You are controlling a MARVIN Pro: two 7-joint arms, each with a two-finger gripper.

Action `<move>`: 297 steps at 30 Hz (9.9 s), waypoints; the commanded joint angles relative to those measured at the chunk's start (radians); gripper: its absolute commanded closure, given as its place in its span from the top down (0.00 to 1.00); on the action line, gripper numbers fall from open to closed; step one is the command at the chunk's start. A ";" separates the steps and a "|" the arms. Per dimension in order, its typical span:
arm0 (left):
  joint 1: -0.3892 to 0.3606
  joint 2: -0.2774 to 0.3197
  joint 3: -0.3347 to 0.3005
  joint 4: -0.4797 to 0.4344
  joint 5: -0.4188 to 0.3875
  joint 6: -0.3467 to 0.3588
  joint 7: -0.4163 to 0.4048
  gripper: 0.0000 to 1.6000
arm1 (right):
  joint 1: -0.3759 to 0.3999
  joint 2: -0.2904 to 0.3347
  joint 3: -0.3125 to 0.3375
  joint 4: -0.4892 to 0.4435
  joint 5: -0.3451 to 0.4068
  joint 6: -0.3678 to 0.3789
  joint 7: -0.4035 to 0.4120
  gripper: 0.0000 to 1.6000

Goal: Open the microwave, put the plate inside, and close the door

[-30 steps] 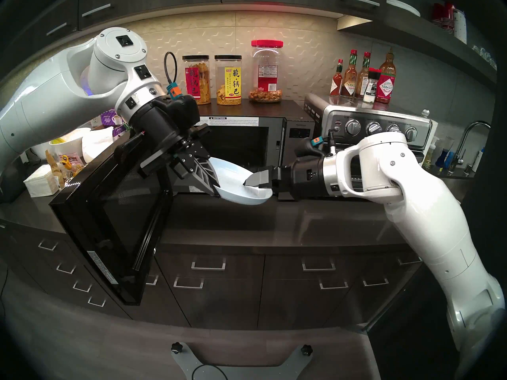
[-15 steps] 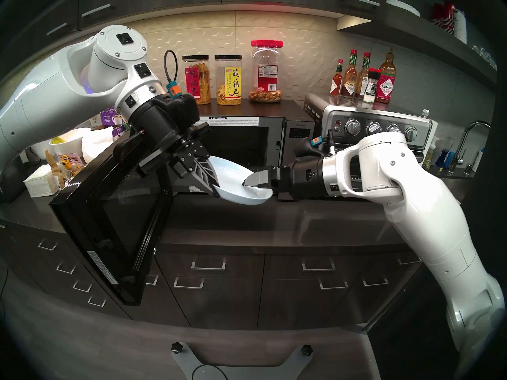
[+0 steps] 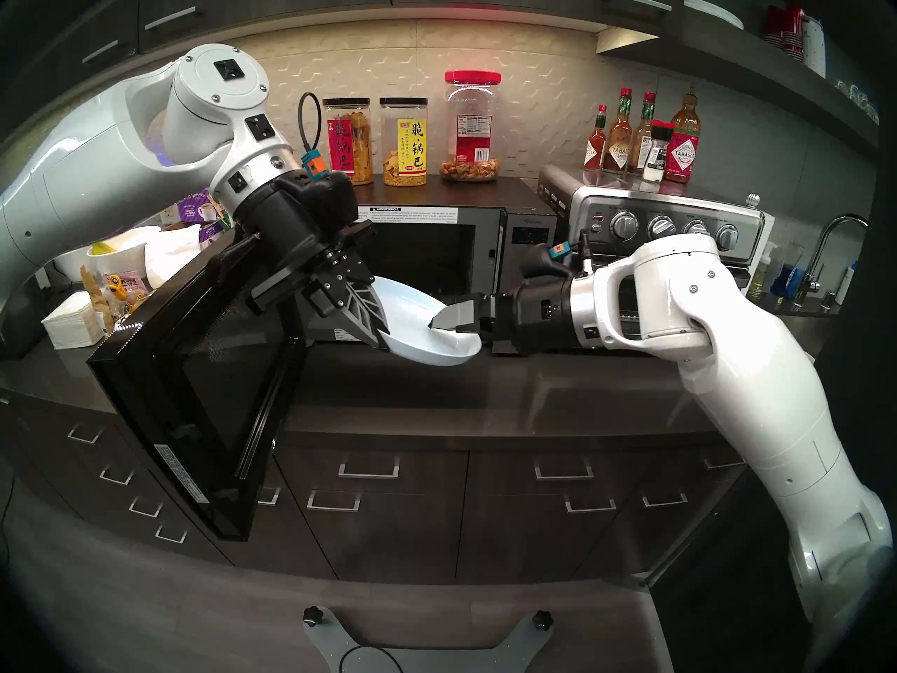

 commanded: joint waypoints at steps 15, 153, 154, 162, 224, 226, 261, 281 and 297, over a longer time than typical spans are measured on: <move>-0.022 0.006 -0.013 -0.008 -0.003 0.005 -0.003 0.00 | 0.007 -0.001 0.010 -0.004 0.006 -0.006 -0.002 0.74; 0.078 0.603 -0.187 -0.257 -0.391 -0.086 0.443 1.00 | -0.043 -0.007 0.037 0.013 -0.096 -0.024 0.049 0.00; 0.081 0.604 -0.192 -0.254 -0.397 -0.084 0.440 1.00 | -0.044 -0.007 0.036 0.013 -0.097 -0.025 0.050 0.00; 0.108 0.613 -0.217 -0.228 -0.457 -0.057 0.437 1.00 | -0.050 -0.006 0.034 0.011 -0.102 -0.028 0.054 0.00; 0.304 0.623 -0.452 -0.190 -0.431 0.143 0.477 1.00 | -0.064 0.001 0.047 0.023 -0.110 -0.034 0.072 0.00; 0.314 0.623 -0.462 -0.190 -0.430 0.142 0.476 1.00 | -0.065 0.001 0.048 0.022 -0.112 -0.034 0.073 0.00; 0.465 0.623 -0.617 -0.196 -0.425 0.142 0.477 1.00 | 0.038 -0.111 -0.052 0.083 -0.257 -0.037 0.025 0.00; 0.549 0.623 -0.704 -0.201 -0.422 0.144 0.480 1.00 | 0.121 -0.202 -0.119 0.176 -0.320 -0.041 -0.019 0.00; 0.611 0.623 -0.767 -0.205 -0.420 0.145 0.481 1.00 | 0.187 -0.317 -0.171 0.285 -0.360 -0.057 -0.057 0.00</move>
